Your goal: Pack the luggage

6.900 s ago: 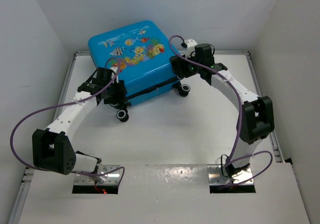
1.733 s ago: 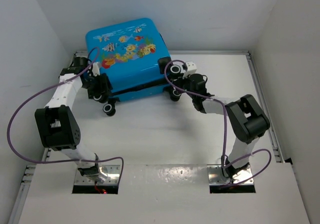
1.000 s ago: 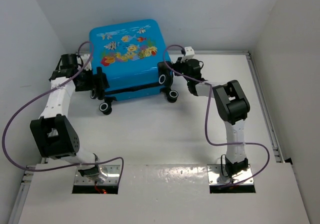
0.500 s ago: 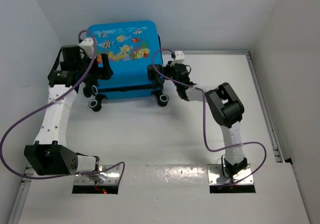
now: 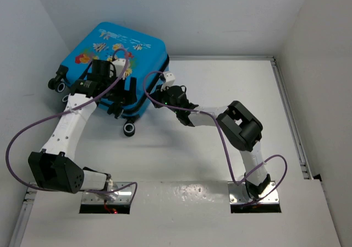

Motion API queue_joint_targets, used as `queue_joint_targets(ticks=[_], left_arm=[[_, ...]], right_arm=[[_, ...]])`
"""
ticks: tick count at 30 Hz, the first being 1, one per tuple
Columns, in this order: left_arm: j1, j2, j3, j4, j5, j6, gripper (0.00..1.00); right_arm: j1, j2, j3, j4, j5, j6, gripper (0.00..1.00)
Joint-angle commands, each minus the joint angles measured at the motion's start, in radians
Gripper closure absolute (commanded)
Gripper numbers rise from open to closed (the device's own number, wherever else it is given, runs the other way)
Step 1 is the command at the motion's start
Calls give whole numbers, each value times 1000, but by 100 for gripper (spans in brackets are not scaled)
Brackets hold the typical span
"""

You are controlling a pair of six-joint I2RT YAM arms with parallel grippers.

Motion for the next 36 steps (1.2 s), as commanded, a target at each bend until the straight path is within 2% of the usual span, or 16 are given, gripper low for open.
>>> queue_joint_targets(ticks=[1,3,4,7,10,14,15,18,19,20,21,24,27,32,36], left_arm=[[-23,22,-53,-46,-124,24,4],[-34,60,-65,-60,-208,40,11],[-34,61,-65,-69,-302,40,11],[-45,51,-103,-48,-397,51,11],[-55,64,-113,-37,-382,61,15],[-78,106,-104,20,-277,115,31],[-92,117,-94,34,-235,154,50],[-156,151,-68,45,-145,181,79],[-196,160,-68,45,-132,201,92],[-216,160,-68,45,-132,212,97],[-235,160,-77,45,-123,225,100],[-311,98,-149,45,-132,287,100],[-354,-22,-243,45,-132,351,100],[-390,-195,-359,2,-105,543,100],[-376,-288,-390,-52,-94,678,100]], right_arm=[[-30,-69,35,116,-39,32,100],[-35,-67,43,107,-36,23,100],[-39,-65,43,103,-39,20,100],[-59,-70,43,78,-45,21,100],[-73,-78,43,44,-63,18,100],[-92,-96,31,-9,-93,14,100],[-101,-101,28,-11,-91,12,100],[-125,-122,-15,-5,-100,12,100],[-131,-133,-44,6,-105,8,100],[-136,-139,-53,9,-110,9,100],[-147,-150,-63,12,-113,6,100],[-165,-218,-139,29,-134,0,100],[-179,-293,-233,46,-162,-15,100],[-208,-450,-410,35,-237,-32,100],[-207,-561,-509,0,-252,-55,100]])
